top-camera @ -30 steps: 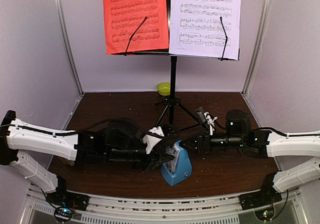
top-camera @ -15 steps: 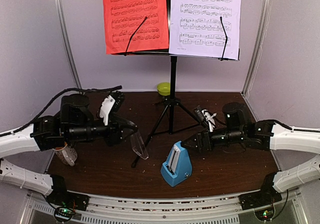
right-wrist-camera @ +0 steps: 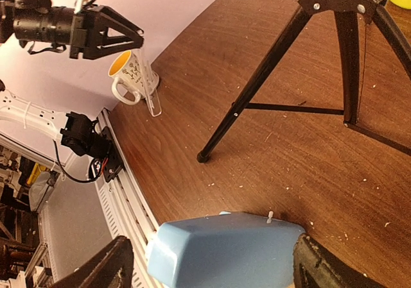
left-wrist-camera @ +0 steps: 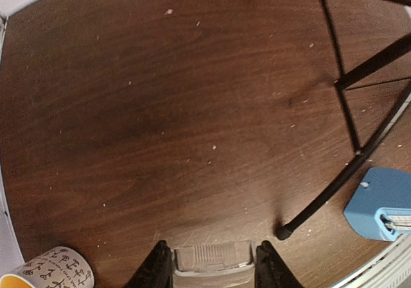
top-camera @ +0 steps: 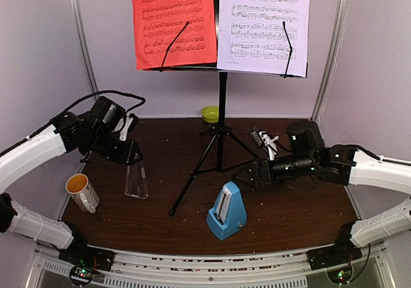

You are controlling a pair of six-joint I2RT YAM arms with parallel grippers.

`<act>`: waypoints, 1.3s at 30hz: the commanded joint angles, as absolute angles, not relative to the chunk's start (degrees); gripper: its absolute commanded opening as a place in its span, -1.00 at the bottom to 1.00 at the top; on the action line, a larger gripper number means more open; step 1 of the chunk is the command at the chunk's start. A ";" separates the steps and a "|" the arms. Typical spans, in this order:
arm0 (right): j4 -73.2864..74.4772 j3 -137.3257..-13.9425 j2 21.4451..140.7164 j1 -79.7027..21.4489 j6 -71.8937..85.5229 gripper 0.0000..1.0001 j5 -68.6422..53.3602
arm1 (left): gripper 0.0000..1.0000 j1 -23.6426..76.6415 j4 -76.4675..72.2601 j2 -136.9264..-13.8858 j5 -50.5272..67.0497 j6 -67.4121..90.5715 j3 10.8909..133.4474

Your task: Set up the instrument practice props

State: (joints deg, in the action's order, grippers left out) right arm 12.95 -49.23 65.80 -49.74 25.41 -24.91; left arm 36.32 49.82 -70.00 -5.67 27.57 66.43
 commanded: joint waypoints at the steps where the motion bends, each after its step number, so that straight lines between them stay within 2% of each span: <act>1: 14.55 -50.67 64.58 -49.93 25.28 0.73 -23.16 | -0.73 32.79 53.78 -77.93 -4.43 26.81 70.66; 11: 17.39 -48.66 60.22 -50.18 26.02 0.77 -20.62 | -0.54 28.00 52.03 -97.74 -3.84 23.96 79.59; 19: 20.43 -48.07 57.07 -50.11 26.35 0.79 -19.19 | -0.34 25.08 49.05 -106.10 -0.89 24.03 82.49; 22: 21.01 -46.96 55.97 -50.10 26.78 0.80 -18.92 | -0.17 24.48 48.18 -108.55 -0.01 24.37 83.27; 24: 21.72 -46.32 55.12 -50.12 26.91 0.80 -18.73 | 0.02 24.28 47.84 -109.59 0.01 24.48 83.94; 29: 22.77 -43.38 52.62 -50.10 26.90 0.81 -18.16 | 0.49 23.71 47.90 -110.69 0.00 24.37 85.26; 31: 23.61 -41.51 51.67 -50.11 26.86 0.82 -18.11 | 0.61 23.64 48.47 -110.18 -0.29 24.05 85.69; 36: 22.65 -34.54 49.30 -50.31 27.89 0.76 -18.39 | 0.67 23.72 44.56 -101.60 0.34 23.45 81.46; 39: 19.69 -30.20 49.74 -50.65 29.56 0.65 -19.26 | 0.66 24.53 39.49 -93.09 1.34 22.28 75.48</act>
State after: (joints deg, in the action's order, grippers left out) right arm 21.93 -34.76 49.80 -50.06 27.40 -19.31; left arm 24.10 46.46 -104.66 -0.19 24.10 80.53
